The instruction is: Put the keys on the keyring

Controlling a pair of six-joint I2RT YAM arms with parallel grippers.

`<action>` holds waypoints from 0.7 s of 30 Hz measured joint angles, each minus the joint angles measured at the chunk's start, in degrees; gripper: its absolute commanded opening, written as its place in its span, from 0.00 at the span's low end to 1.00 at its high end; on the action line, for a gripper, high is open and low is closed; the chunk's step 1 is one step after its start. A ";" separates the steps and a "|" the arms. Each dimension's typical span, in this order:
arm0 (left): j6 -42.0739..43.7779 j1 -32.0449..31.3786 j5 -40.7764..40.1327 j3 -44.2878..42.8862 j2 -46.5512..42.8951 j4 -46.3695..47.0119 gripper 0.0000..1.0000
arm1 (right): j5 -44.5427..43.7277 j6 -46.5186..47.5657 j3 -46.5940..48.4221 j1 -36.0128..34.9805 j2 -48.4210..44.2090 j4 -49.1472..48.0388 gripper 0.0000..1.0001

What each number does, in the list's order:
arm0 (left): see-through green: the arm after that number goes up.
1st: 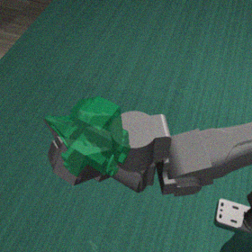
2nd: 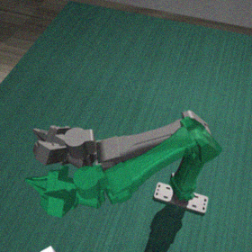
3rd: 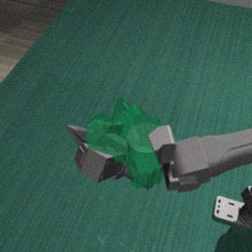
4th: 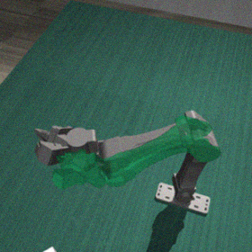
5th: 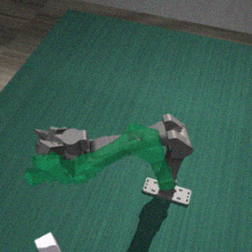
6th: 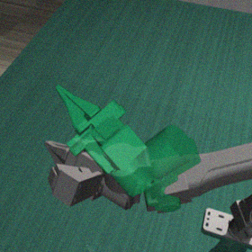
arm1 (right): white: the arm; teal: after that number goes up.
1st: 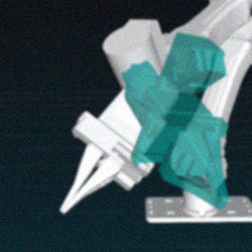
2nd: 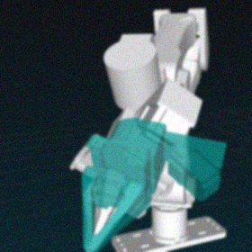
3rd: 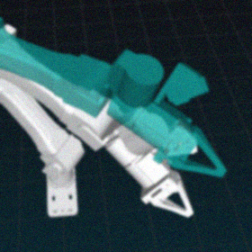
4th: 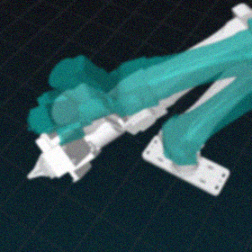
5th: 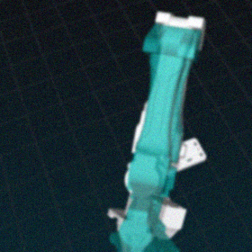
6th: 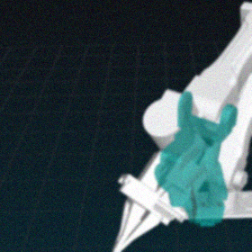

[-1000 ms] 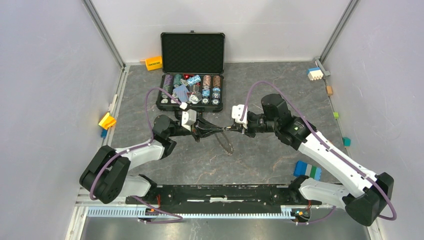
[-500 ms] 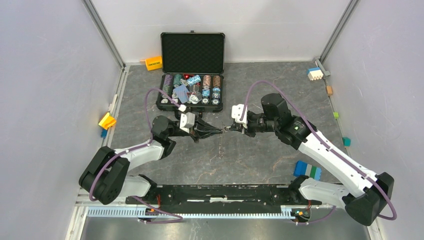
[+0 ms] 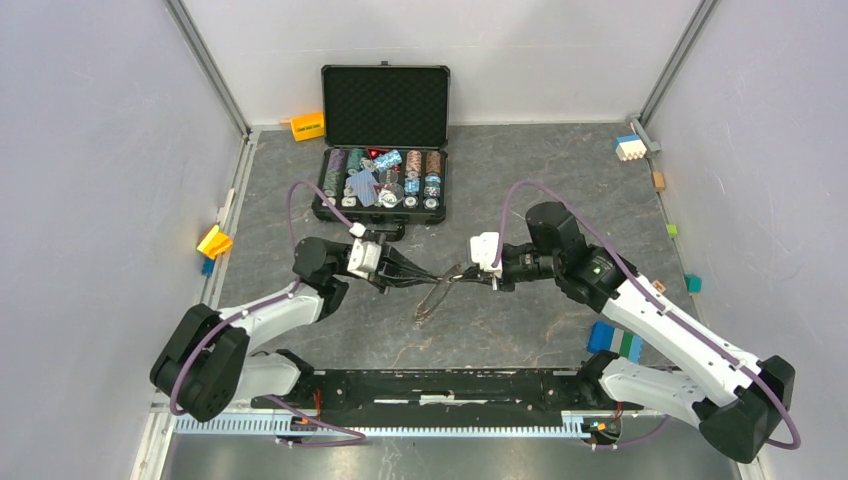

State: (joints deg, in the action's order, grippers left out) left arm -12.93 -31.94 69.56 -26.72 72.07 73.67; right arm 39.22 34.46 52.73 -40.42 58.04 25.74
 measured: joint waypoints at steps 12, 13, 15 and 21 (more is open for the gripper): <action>-1.84 0.00 2.97 0.00 -2.25 0.07 0.02 | 1.86 0.11 -1.73 -2.60 -0.20 -2.64 0.00; -2.51 0.00 2.73 0.00 -2.25 0.31 0.02 | 1.73 0.09 -1.77 -2.80 0.02 -2.82 0.00; -4.02 0.00 2.05 0.00 -2.25 0.76 0.02 | 1.40 -0.09 -1.77 -3.17 0.52 -3.13 0.00; -6.71 0.00 -0.87 -0.11 -2.08 1.70 0.02 | -0.63 -0.96 -1.77 -4.26 1.62 -5.11 0.00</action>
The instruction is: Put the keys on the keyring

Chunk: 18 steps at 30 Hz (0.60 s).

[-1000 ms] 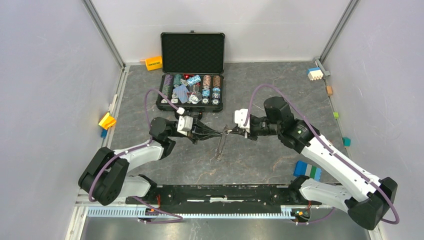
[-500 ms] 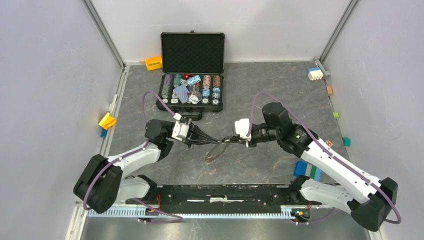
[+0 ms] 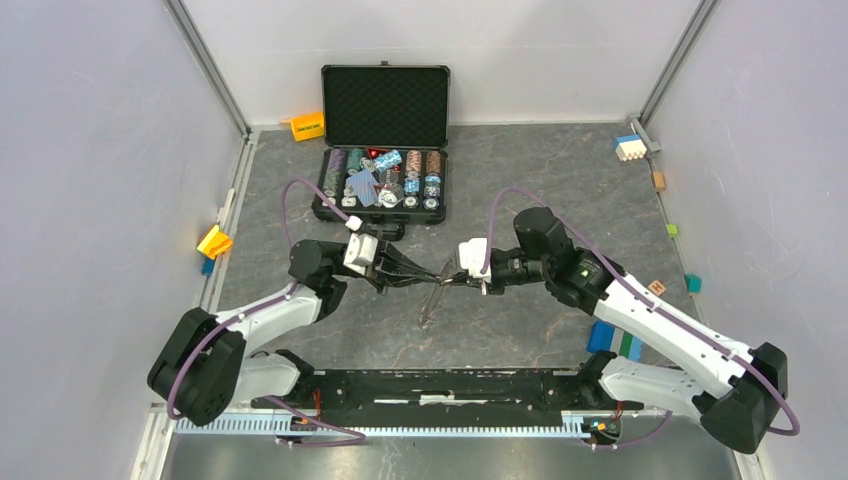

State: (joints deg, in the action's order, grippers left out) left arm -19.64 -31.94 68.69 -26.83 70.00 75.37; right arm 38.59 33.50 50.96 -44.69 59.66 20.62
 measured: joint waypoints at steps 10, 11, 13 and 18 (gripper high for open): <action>-0.92 0.00 -4.74 0.00 1.60 -0.02 0.02 | -3.98 -2.38 0.02 -0.83 2.25 -2.84 0.00; -0.92 0.00 -5.35 0.00 1.70 -0.09 0.02 | -4.33 -2.62 0.02 -0.87 2.47 -3.15 0.00; -0.92 0.00 -5.92 0.00 1.88 -0.11 0.02 | -4.81 -2.95 0.13 -0.98 2.86 -3.54 0.00; -0.90 -0.02 -7.23 0.02 2.29 -0.26 0.02 | -5.86 -3.74 0.48 -1.25 3.56 -3.91 0.00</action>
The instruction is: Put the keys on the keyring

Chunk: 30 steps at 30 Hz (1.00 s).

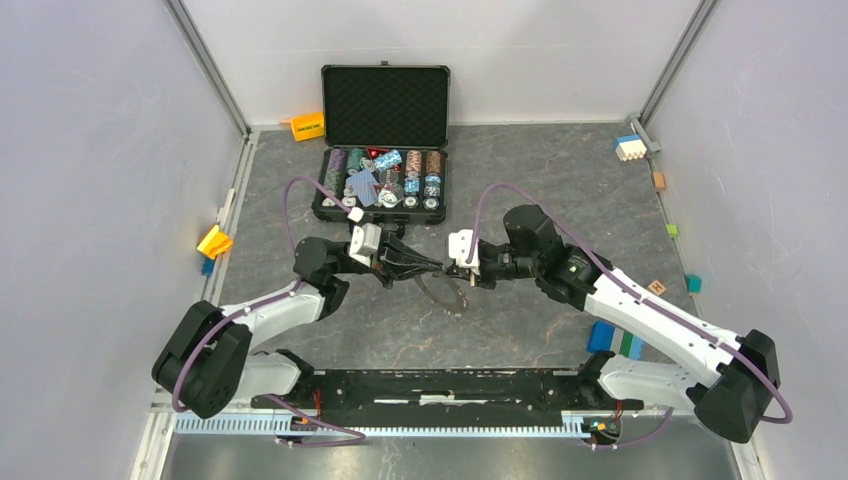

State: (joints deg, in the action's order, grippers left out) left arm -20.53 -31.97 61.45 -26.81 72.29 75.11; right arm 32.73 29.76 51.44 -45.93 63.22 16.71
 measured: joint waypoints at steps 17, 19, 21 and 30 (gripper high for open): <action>3.69 -0.68 0.17 0.96 1.95 -0.81 0.02 | -1.84 -1.29 0.83 -1.22 1.16 0.92 0.18; 3.69 -0.68 0.24 1.03 2.10 -0.59 0.02 | -1.95 -0.85 0.61 -1.27 -0.02 1.07 0.25; 3.69 -0.68 0.39 1.03 2.10 -0.02 0.02 | -1.99 -0.22 0.15 -1.29 -1.75 1.16 0.31; 3.67 -0.68 2.10 1.01 2.05 0.52 0.02 | -2.25 3.65 -1.88 -1.31 -8.35 2.60 0.43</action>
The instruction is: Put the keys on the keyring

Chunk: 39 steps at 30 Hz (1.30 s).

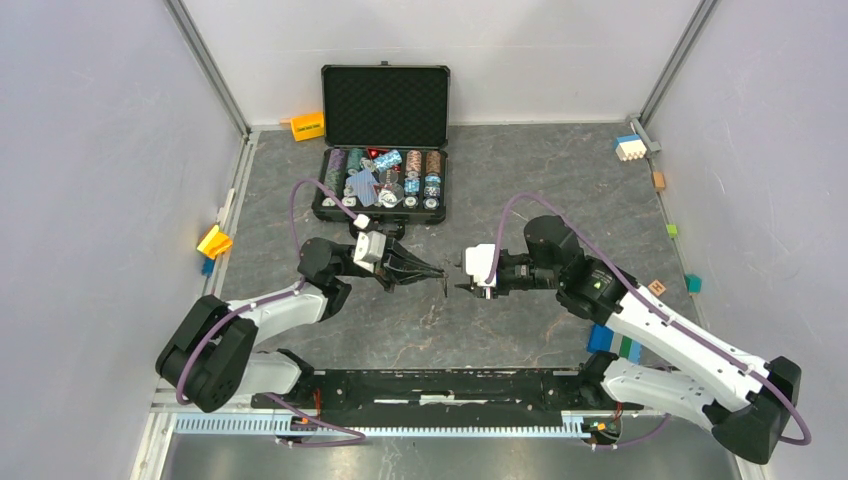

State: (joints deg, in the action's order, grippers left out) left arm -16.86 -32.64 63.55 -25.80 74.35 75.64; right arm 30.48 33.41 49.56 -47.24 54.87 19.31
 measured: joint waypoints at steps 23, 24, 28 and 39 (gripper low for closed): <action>0.00 0.00 1.27 -0.02 -0.02 -0.15 0.02 | 6.05 -2.71 3.69 0.07 5.84 0.02 0.18; 0.02 0.00 1.31 -0.02 -0.02 -0.15 0.02 | 6.16 -2.82 3.76 0.13 5.97 0.02 0.15; 0.04 0.00 1.20 -0.02 -0.02 -0.42 0.02 | 6.80 -3.41 3.80 0.26 6.27 0.09 0.08; 4.52 -0.04 0.44 -0.02 -0.28 -3.30 0.02 | 5.11 -3.67 3.80 0.50 6.32 0.81 0.24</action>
State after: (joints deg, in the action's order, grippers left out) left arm -12.34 -32.69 63.99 -25.82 74.06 72.34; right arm 35.59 29.74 53.36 -46.74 61.19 20.12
